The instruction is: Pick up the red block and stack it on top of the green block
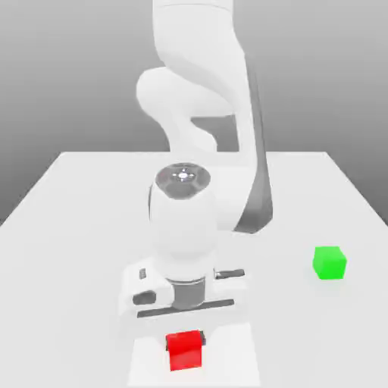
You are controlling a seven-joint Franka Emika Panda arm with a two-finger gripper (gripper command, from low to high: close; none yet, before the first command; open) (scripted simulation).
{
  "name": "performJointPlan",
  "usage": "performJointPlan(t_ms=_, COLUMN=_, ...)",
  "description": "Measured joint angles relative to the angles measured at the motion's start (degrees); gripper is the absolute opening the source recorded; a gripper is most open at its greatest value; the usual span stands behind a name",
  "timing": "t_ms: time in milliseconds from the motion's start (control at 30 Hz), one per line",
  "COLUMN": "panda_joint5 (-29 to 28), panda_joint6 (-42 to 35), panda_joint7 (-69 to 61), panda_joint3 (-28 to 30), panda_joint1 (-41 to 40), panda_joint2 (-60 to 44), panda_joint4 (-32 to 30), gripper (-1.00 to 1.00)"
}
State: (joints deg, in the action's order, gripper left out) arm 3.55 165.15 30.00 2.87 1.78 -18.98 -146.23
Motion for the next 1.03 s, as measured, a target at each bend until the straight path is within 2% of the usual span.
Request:
performJointPlan(t_ms=167, panda_joint5=-1.8, panda_joint6=-7.6, panda_joint7=1.3, panda_joint3=1.0, panda_joint1=0.6, panda_joint2=9.1, panda_joint4=-1.4, gripper=-1.00)
performJointPlan(t_ms=233, panda_joint5=-1.7, panda_joint6=-9.1, panda_joint7=0.7, panda_joint3=-1.4, panda_joint1=2.6, panda_joint2=12.0, panda_joint4=-2.9, gripper=-1.00)
performJointPlan(t_ms=367, panda_joint5=-0.2, panda_joint6=-10.2, panda_joint7=-1.8, panda_joint3=-7.7, panda_joint1=12.2, panda_joint2=16.8, panda_joint4=-6.6, gripper=-1.00)
performJointPlan(t_ms=500, panda_joint5=1.4, panda_joint6=-11.0, panda_joint7=-4.6, panda_joint3=-11.2, panda_joint1=22.8, panda_joint2=21.5, panda_joint4=-10.4, gripper=-1.00)
performJointPlan(t_ms=700, panda_joint5=3.3, panda_joint6=-12.2, panda_joint7=-8.4, panda_joint3=-18.7, panda_joint1=33.9, panda_joint2=28.7, panda_joint4=-16.2, gripper=-1.00)
performJointPlan(t_ms=800, panda_joint5=1.2, panda_joint6=-8.3, panda_joint7=-7.3, panda_joint3=-20.4, panda_joint1=34.8, panda_joint2=25.4, panda_joint4=-16.9, gripper=-1.00)
performJointPlan(t_ms=933, panda_joint5=-5.8, panda_joint6=-0.6, panda_joint7=-2.4, panda_joint3=-19.4, panda_joint1=34.5, panda_joint2=17.3, panda_joint4=-16.7, gripper=-1.00)
performJointPlan(t_ms=967, panda_joint5=-7.6, panda_joint6=0.8, panda_joint7=-1.1, panda_joint3=-18.9, panda_joint1=34.5, panda_joint2=15.7, panda_joint4=-16.7, gripper=1.00)
performJointPlan(t_ms=1033, panda_joint5=-7.6, panda_joint6=0.8, panda_joint7=-1.1, panda_joint3=-18.9, panda_joint1=34.5, panda_joint2=15.7, panda_joint4=-16.7, gripper=1.00)
